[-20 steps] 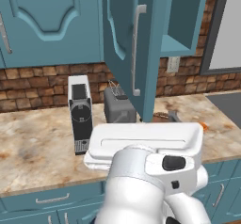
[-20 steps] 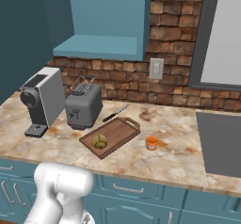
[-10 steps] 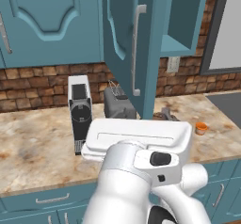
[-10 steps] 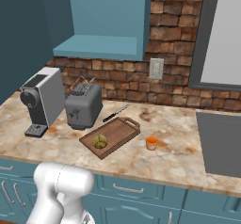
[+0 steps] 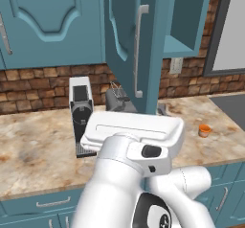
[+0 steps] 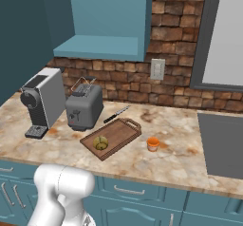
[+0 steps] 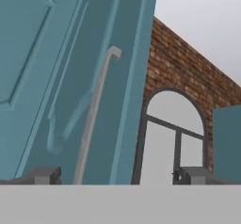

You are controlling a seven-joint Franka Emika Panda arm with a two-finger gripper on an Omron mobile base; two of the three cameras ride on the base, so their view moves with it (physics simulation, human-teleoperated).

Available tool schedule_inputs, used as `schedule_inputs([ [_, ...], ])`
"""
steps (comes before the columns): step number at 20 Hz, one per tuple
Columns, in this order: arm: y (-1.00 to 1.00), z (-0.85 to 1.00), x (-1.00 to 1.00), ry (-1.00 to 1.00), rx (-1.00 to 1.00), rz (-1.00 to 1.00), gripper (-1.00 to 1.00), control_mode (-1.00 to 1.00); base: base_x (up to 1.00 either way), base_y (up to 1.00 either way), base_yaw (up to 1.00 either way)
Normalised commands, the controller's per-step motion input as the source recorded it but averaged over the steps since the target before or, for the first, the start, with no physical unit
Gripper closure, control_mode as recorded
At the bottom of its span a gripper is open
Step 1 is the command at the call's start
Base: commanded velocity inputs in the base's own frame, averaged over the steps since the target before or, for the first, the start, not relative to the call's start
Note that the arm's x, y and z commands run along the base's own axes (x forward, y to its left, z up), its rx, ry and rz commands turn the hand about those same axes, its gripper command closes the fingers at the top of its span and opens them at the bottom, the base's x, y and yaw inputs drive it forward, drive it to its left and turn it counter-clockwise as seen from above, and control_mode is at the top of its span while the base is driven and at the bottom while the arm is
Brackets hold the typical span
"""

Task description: Pick the bread, place it on the cutting board, pick the jam, place it on the counter, and close the cabinet.

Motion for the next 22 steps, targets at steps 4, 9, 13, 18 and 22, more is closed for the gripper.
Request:
schedule_inputs([
  [4,0.00,-0.02,0.13,-0.04,0.00,-0.02,-1.00,-1.00,0.00,0.00,0.00],
  [9,0.00,-0.04,0.10,-0.02,0.00,-0.03,-1.00,-1.00,0.00,0.00,0.00],
  [13,0.00,-0.02,0.12,-0.02,0.00,-0.04,-1.00,-1.00,0.00,0.00,0.00],
  [18,0.00,-0.03,0.09,-0.01,0.00,-0.03,-1.00,-1.00,0.00,0.00,0.00],
  [22,0.00,-0.02,0.06,0.00,0.00,-0.02,-1.00,-1.00,0.00,0.00,0.00],
])
